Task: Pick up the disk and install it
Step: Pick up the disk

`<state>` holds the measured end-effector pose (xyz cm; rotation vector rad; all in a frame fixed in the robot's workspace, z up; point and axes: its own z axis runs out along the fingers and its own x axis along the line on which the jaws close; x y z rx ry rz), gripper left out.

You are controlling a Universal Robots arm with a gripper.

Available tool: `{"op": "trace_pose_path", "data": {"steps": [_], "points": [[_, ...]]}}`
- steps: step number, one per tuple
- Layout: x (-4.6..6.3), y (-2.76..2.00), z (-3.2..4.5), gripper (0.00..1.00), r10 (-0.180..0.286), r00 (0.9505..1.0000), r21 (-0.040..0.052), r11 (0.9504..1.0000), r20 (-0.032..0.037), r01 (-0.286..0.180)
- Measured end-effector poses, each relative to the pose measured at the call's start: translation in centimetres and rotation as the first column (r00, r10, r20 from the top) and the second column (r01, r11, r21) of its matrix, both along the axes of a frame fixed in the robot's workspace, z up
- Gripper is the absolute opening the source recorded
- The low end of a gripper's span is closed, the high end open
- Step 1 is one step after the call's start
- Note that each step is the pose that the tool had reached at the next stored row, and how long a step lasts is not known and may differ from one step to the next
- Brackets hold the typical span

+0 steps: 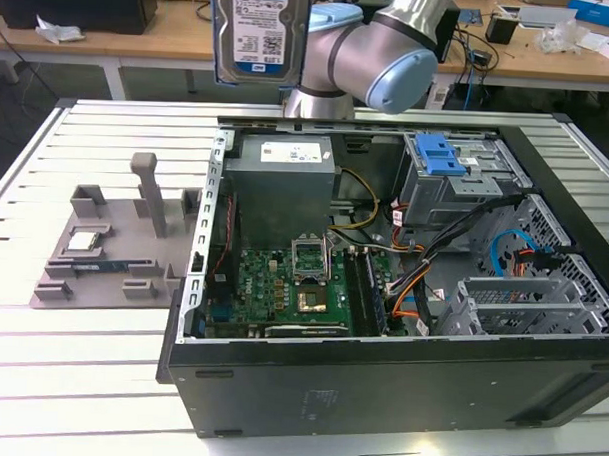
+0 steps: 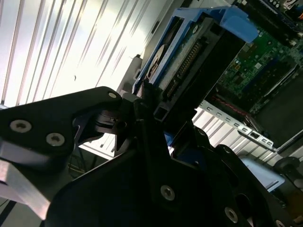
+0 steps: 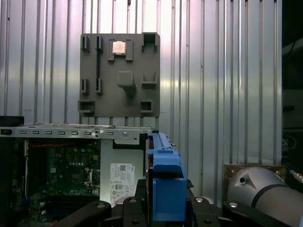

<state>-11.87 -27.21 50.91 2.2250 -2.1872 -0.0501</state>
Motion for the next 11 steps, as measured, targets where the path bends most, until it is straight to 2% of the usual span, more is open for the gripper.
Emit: {"op": "trace_pose_path", "data": {"steps": [8, 11], "points": [[3.0, 0.0, 0.0, 0.37, 0.0, 1.0, 0.0, 1.0, -0.0022, 0.0], [4.9, 0.0, 0.0, 0.37, 0.0, 1.0, 0.0, 1.0, -0.004, 0.0]]}}
